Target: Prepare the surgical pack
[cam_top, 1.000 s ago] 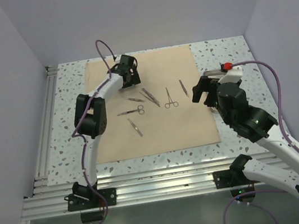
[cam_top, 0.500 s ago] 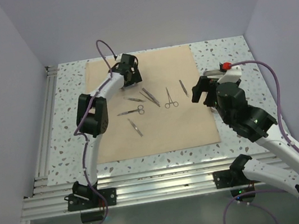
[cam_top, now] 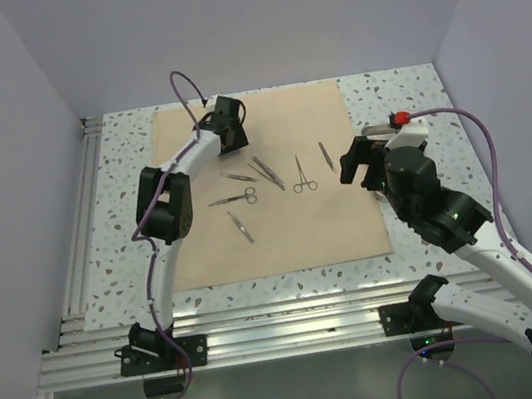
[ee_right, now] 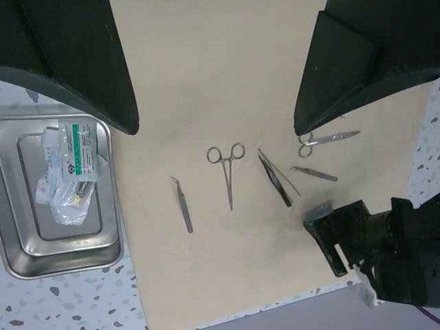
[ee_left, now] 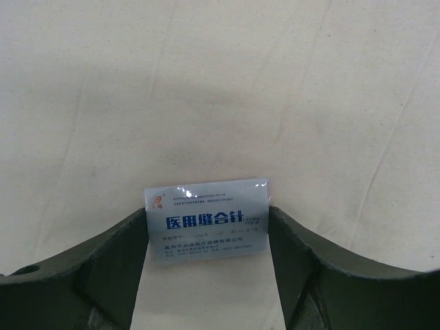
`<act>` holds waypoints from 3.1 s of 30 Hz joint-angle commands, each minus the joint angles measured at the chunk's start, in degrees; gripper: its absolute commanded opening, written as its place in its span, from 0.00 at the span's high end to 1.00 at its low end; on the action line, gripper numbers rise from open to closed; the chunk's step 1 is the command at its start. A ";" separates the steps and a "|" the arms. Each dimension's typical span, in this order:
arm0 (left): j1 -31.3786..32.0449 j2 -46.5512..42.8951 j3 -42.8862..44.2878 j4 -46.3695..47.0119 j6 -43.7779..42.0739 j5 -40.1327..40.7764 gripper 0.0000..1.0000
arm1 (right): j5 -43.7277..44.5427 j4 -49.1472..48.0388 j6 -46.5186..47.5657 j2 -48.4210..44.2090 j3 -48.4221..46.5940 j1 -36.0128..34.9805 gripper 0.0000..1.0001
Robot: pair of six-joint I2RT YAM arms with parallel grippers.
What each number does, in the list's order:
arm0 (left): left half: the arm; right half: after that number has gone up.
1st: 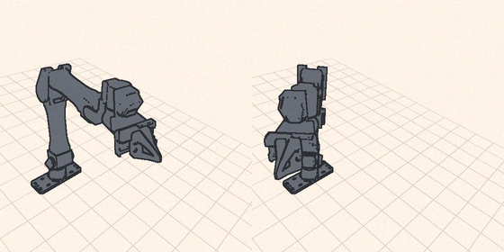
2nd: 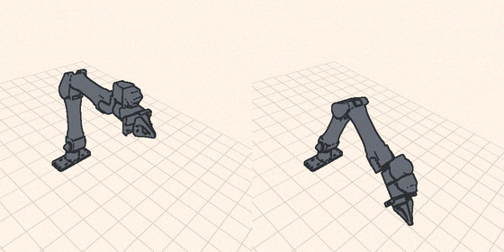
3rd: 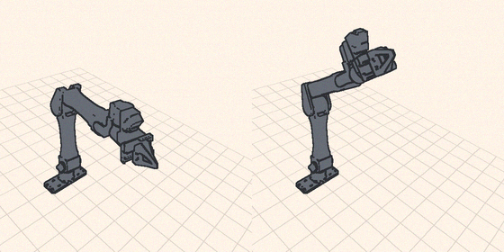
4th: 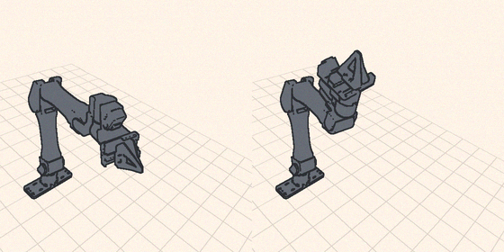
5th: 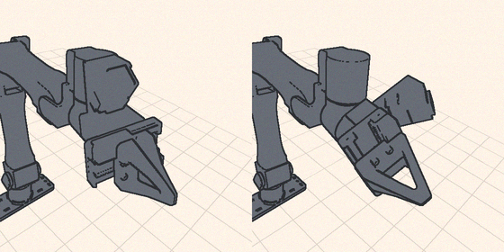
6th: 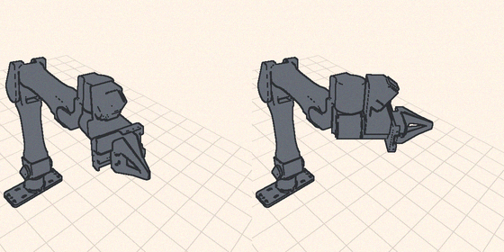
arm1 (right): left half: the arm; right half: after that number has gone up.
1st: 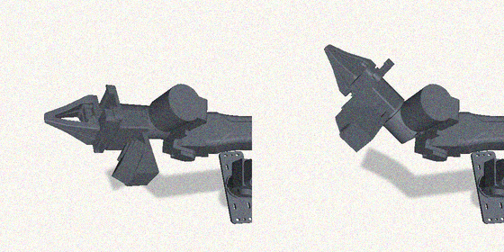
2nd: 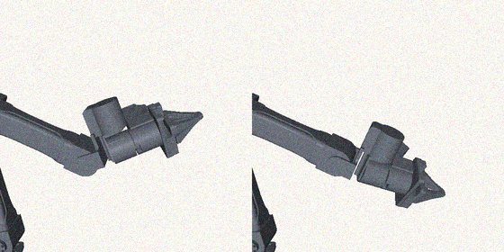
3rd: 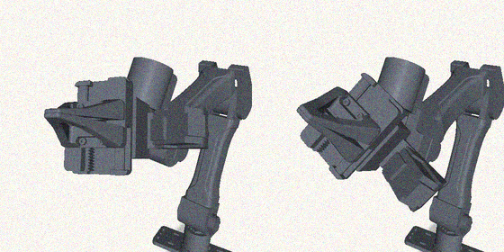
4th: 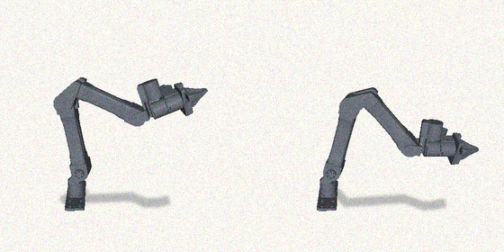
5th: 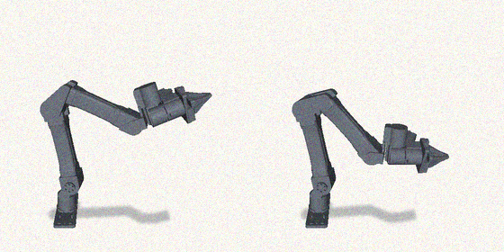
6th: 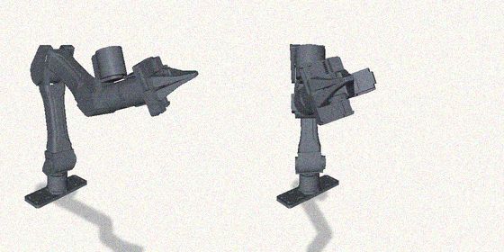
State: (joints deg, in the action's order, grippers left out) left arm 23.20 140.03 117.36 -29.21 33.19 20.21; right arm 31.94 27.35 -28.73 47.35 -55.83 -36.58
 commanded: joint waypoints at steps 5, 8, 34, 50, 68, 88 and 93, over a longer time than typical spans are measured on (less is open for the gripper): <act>-0.53 -5.28 -3.72 7.06 -2.07 -5.17 0.30 | -0.30 -2.39 1.05 -0.33 0.46 0.19 0.01; -0.53 -7.31 -3.89 7.06 -1.99 -6.92 0.30 | -0.30 -2.31 1.13 -0.33 0.55 0.19 0.01; 24.42 -10.04 -4.69 36.49 0.05 -23.97 0.29 | 6.28 -0.99 -0.97 -8.05 -1.56 0.19 0.02; 31.64 1.56 2.77 44.07 -15.70 -31.37 0.25 | 11.74 -2.92 -0.62 -15.19 -1.30 0.19 0.03; 32.26 -1.41 3.68 41.34 -20.35 -25.67 0.00 | 12.27 -0.99 -1.15 -14.05 -2.00 0.19 0.03; 19.60 -47.02 -43.07 25.73 -12.45 0.78 0.00 | 1.55 4.47 3.77 4.04 -9.29 0.28 0.09; 18.81 -52.73 -49.06 20.78 -11.13 7.03 0.00 | -1.88 2.88 6.84 11.61 -11.83 0.98 0.11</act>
State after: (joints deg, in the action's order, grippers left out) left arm 42.28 91.72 71.33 -3.18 20.67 19.97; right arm 33.39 30.46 -25.32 55.81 -63.96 -36.32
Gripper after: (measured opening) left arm 0.997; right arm 0.898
